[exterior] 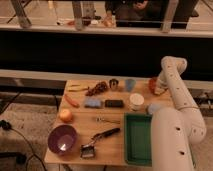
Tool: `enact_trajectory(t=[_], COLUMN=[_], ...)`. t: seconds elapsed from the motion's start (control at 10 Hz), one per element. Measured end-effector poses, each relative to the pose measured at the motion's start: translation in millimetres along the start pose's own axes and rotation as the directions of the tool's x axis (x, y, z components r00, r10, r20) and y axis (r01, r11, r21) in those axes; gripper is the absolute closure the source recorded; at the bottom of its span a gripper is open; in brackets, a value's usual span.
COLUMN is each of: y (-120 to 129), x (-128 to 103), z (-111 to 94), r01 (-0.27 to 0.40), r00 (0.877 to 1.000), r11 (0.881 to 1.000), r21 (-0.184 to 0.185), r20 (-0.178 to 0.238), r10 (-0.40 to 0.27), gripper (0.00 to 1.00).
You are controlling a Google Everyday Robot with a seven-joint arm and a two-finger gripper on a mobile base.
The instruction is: Stack bowls on top of each other
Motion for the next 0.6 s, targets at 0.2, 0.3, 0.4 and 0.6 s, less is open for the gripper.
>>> enact_trajectory(t=[0.2, 0.3, 0.4, 0.6], y=[-0.4, -0.7, -3.9, -6.6], x=[-0.5, -0.7, -3.6, 0.4], z=[0.1, 0.2, -5.0, -25.4], r01=[0.000, 0.001, 0.006, 0.006], r00=[1.000, 1.000, 1.000, 0.998], r11=[1.000, 1.000, 1.000, 0.998], r21=[0.001, 0.003, 0.017, 0.059], r20=[0.000, 0.001, 0.022, 0.063], r10=[0.000, -0.001, -0.006, -0.009], gripper=[1.00, 1.00, 1.00, 1.00])
